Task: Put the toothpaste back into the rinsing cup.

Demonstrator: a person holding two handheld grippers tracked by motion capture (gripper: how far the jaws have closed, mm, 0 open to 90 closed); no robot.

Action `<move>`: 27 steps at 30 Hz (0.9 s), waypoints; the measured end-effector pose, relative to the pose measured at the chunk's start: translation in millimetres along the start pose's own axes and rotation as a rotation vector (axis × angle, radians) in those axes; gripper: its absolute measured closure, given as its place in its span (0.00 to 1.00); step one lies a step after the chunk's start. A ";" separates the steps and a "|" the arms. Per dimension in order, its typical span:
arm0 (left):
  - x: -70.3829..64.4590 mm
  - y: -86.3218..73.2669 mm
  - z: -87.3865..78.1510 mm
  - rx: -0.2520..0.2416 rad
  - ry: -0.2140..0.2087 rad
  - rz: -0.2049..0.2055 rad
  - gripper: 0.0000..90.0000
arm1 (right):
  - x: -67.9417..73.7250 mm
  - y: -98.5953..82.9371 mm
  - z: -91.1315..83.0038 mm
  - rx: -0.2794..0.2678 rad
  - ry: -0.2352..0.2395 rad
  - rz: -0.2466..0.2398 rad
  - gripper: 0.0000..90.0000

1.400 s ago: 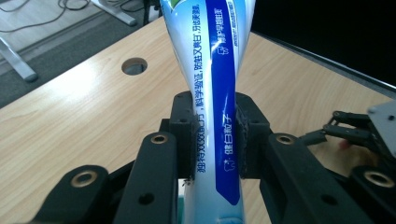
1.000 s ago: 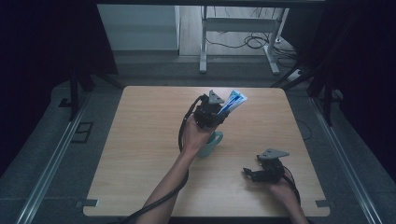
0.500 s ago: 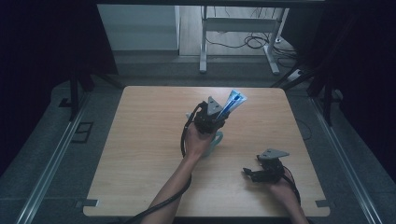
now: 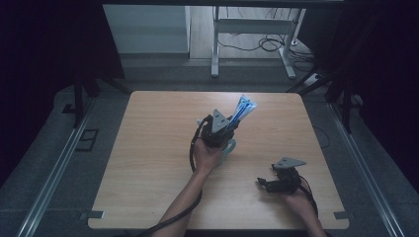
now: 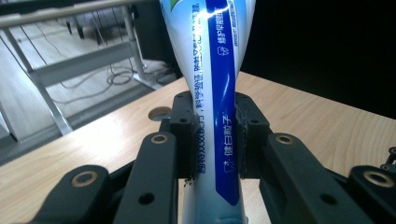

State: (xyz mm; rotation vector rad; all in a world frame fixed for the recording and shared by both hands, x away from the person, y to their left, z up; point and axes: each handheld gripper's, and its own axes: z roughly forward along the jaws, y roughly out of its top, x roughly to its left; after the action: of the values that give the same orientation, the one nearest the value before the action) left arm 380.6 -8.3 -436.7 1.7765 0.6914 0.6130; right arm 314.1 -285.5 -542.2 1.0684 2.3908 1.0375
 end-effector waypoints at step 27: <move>-1.0 -39.9 -8.9 -0.068 0.041 -0.018 0.80 | 0.2 0.1 -0.1 0.000 0.000 0.003 0.18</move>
State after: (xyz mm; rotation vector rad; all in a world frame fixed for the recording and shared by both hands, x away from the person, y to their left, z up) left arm 367.4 6.7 -472.4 1.6968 0.7059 0.6547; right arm 314.0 -285.4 -542.1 1.0721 2.3902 1.0385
